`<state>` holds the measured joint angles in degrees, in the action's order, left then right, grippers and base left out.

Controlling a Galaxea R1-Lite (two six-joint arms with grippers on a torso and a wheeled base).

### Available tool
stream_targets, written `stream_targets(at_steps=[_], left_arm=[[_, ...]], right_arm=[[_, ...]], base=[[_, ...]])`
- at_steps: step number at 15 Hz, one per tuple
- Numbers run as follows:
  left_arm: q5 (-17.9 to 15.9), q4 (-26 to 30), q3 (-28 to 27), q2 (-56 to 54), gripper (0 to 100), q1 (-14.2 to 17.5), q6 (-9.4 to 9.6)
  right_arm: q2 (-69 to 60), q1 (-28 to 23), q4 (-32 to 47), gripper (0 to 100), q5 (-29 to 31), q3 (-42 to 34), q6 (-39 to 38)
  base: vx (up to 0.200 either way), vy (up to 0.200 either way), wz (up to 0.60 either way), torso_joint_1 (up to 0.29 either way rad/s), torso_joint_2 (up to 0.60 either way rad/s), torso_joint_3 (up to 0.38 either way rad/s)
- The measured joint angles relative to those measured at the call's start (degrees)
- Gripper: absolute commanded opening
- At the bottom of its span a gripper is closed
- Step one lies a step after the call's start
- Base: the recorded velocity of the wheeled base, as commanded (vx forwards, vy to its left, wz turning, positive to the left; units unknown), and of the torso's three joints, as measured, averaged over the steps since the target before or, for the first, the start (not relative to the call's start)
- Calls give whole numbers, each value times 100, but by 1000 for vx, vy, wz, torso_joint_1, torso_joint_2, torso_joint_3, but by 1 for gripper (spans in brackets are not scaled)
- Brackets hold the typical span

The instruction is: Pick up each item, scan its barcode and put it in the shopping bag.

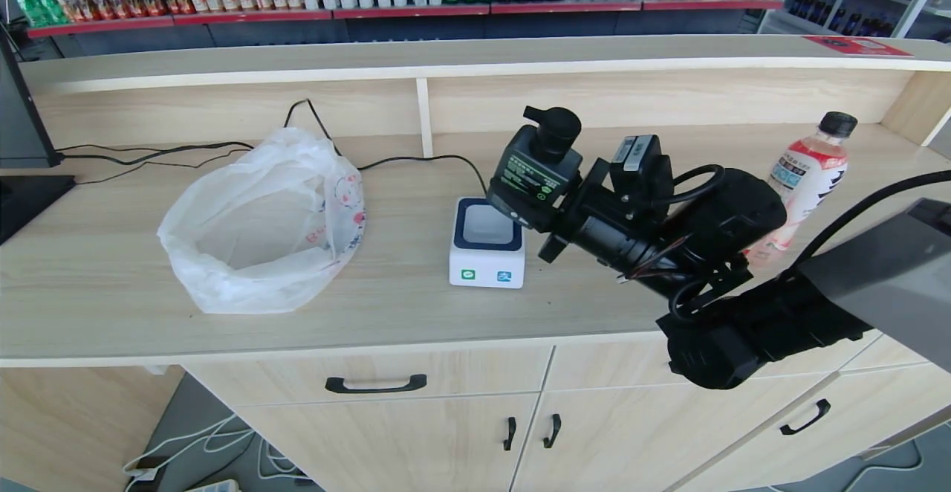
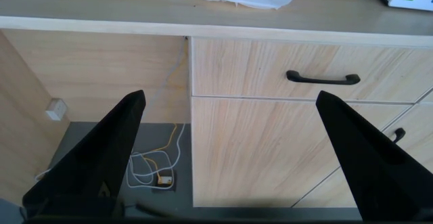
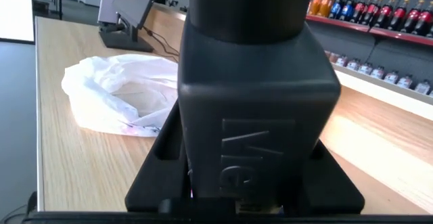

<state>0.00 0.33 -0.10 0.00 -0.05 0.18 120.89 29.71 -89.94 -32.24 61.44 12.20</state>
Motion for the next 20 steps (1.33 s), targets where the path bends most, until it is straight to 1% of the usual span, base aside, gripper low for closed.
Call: stream_targets(at_steps=[3, 5, 12, 20], left_arm=[[0, 7, 0, 0, 100, -2, 4], [0, 7, 0, 0, 100, -6, 6], [-2, 10, 0, 0, 100, -2, 4], [0, 7, 0, 0, 100, -11, -18]], right_arm=[[13, -52, 2, 0, 1, -22, 0], [17, -102, 0, 0, 0, -33, -2], [33, -207, 9, 0, 4, -61, 0], [33, -273, -5, 0, 1, -48, 9]], base=[[0, 0, 0, 0, 0, 0], [-200, 0, 0, 0, 5, 2], [0, 0, 0, 0, 0, 0], [0, 200, 0, 4, 3, 3]])
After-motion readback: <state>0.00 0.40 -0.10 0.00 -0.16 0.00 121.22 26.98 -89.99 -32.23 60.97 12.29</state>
